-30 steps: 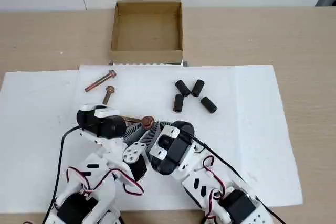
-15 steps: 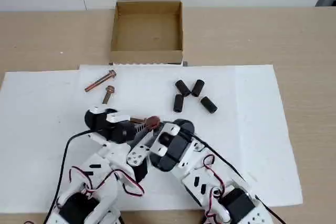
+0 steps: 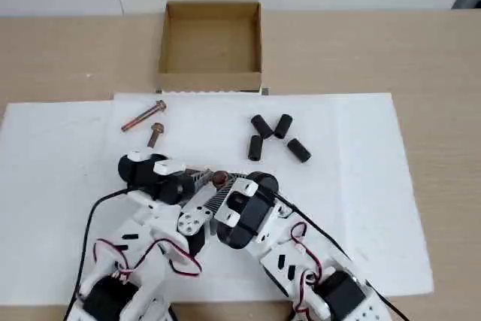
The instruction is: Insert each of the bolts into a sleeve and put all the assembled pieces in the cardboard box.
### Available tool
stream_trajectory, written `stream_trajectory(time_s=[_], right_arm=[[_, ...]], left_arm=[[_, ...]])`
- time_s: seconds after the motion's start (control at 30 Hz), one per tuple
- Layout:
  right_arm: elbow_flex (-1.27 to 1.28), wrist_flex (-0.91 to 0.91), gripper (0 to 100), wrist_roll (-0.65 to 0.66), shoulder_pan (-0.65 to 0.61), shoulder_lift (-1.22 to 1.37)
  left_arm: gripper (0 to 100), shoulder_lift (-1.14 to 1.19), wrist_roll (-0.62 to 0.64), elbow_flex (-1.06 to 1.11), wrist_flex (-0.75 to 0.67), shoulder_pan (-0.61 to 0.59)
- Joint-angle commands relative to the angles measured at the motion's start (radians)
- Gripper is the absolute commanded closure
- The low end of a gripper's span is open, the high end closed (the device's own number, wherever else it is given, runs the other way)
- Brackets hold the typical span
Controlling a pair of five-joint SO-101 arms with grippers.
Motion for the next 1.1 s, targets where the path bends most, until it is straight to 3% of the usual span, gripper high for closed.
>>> stream_trajectory(time_s=[0.0,0.23,0.37,0.63,0.87,1.07], right_arm=[[-0.021,-0.021,99.5,0.002,0.002,-0.016],[-0.008,-0.025,99.5,-0.064,0.050,-0.016],[0.012,-0.016,99.5,-0.152,0.119,-0.013],[0.002,0.038,99.5,-0.265,0.213,-0.007],[-0.137,0.173,99.5,-0.325,0.269,0.028],[-0.381,0.177,99.5,-0.365,0.269,0.352]], left_arm=[[87,-0.009,-0.005,-0.071,0.012,-0.034],[88,-0.009,-0.002,-0.162,0.041,-0.040],[100,-0.011,-0.003,-0.185,0.038,-0.087],[100,-0.009,-0.014,-0.096,0.041,-0.287],[100,-0.011,-0.155,0.062,0.038,-0.420],[100,-0.012,-0.244,0.150,0.037,-0.442]])
